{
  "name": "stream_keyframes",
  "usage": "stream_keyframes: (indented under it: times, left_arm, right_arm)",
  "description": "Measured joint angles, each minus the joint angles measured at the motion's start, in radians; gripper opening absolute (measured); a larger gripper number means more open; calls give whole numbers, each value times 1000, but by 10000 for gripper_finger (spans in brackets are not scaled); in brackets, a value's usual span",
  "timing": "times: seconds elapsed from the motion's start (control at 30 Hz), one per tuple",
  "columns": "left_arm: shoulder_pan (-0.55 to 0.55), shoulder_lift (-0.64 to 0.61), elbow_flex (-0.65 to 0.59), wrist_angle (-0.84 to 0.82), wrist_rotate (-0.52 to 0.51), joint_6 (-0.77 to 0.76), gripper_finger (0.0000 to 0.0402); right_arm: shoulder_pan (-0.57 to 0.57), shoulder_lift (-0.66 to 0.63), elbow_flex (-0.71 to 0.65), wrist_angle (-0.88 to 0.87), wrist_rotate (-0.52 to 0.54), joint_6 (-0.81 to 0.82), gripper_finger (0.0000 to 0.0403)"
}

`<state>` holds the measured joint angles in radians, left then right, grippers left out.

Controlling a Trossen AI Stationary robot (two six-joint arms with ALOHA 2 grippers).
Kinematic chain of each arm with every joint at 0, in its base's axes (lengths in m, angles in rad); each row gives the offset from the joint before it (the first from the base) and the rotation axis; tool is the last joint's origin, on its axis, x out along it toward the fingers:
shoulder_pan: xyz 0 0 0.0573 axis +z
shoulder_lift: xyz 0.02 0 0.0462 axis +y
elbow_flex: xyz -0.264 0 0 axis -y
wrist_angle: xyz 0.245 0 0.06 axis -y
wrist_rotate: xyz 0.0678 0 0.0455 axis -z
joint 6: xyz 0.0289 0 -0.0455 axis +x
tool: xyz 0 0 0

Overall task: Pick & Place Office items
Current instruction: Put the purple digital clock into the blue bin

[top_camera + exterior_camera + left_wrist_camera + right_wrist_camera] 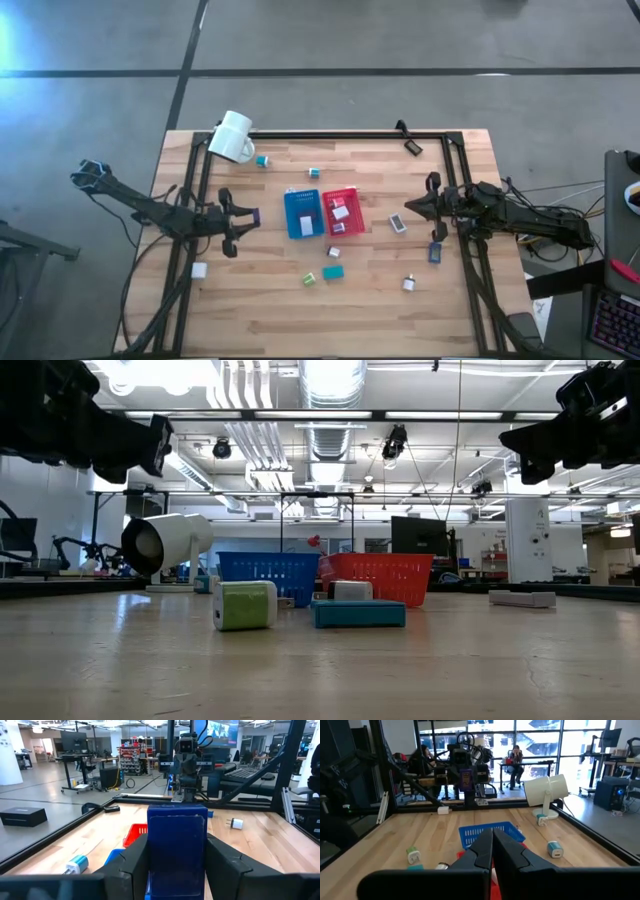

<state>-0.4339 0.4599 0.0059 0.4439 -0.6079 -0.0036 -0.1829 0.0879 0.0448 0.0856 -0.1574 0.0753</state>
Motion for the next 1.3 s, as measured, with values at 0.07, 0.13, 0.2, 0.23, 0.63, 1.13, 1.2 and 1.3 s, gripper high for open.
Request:
stream_keyframes:
  times: [0.07, 0.13, 0.2, 0.23, 0.63, 1.13, 1.2, 1.3]
  left_arm:
    - [0, 0, 0, -7, 0, 0, 150]
    - [0, 1, 0, -12, 0, 0, 150]
    - [3, 2, 0, 12, -30, -25, 150]
    - [13, 6, 5, 32, -74, -53, 150]
    - [266, 443, 410, -365, 7, -187, 150]
    - [464, 1165, 807, -453, 347, -41, 150]
    - [472, 1192, 836, -486, 347, -35, 150]
    - [481, 1211, 862, -530, 347, -39, 150]
  right_arm:
    - [0, 0, 0, 0, 0, 0, 8]
    - [0, 0, 0, 0, 0, 0, 8]
    - [0, 0, 0, 1, 1, 0, 8]
    - [0, 0, 0, 1, 1, -2, 8]
    - [-1, 1, 0, 10, 4, -27, 8]
    - [-1, 4, 0, -2, 3, -30, 8]
    - [-1, 4, 0, -2, 3, -30, 8]
    - [-1, 5, 0, -2, 3, -30, 8]
